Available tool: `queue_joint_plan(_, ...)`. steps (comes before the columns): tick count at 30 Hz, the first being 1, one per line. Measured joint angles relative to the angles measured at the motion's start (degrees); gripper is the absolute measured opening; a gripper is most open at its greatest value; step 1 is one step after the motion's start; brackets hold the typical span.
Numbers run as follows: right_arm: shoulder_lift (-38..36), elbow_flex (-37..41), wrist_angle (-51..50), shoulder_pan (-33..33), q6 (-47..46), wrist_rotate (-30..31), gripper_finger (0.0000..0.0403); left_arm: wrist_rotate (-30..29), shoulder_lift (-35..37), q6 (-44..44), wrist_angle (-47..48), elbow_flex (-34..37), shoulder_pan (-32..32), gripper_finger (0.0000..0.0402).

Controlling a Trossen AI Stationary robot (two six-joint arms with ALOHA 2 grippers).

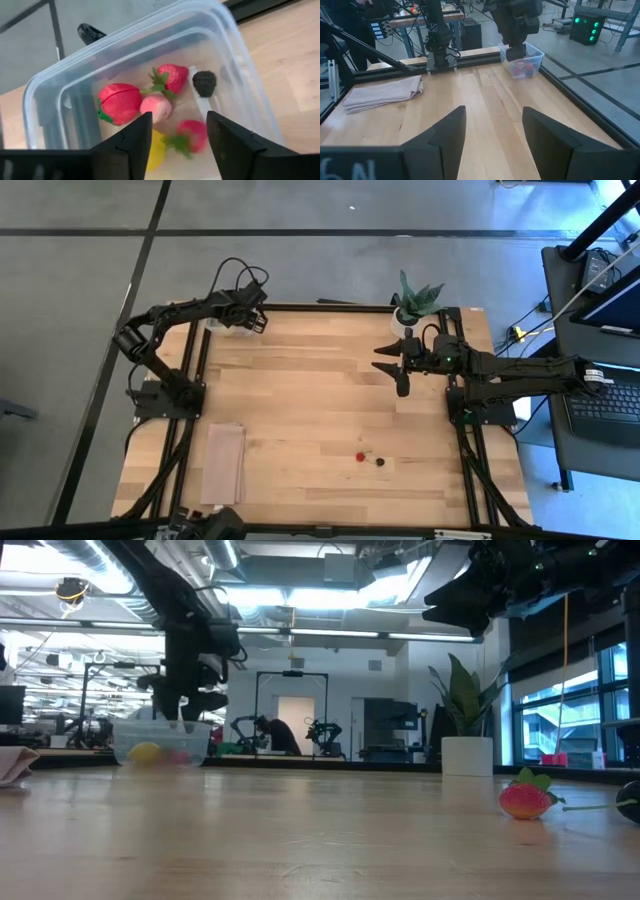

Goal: Pick and placing Produce into tupperware
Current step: Put the red strawberry into the transparent container

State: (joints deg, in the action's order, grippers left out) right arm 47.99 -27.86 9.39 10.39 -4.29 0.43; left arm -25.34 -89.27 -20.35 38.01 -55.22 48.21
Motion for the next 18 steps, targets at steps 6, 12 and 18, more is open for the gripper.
queue_joint_plan(6,0.0,0.0,0.0,0.0,0.0,0.0,0.0197,-0.3,0.8,2.8,1.2,-0.4,-0.7,0.0216)
queue_joint_plan(12,0.0,0.0,0.2,0.0,0.4,0.0,0.0197,0.6,8.3,8.1,-2.1,-4.5,-6.2,0.0223)
queue_joint_plan(18,0.3,-5.0,-6.7,-3.1,8.6,-3.7,0.0197,11.3,20.0,12.0,-9.0,-7.1,-16.4,0.0224)
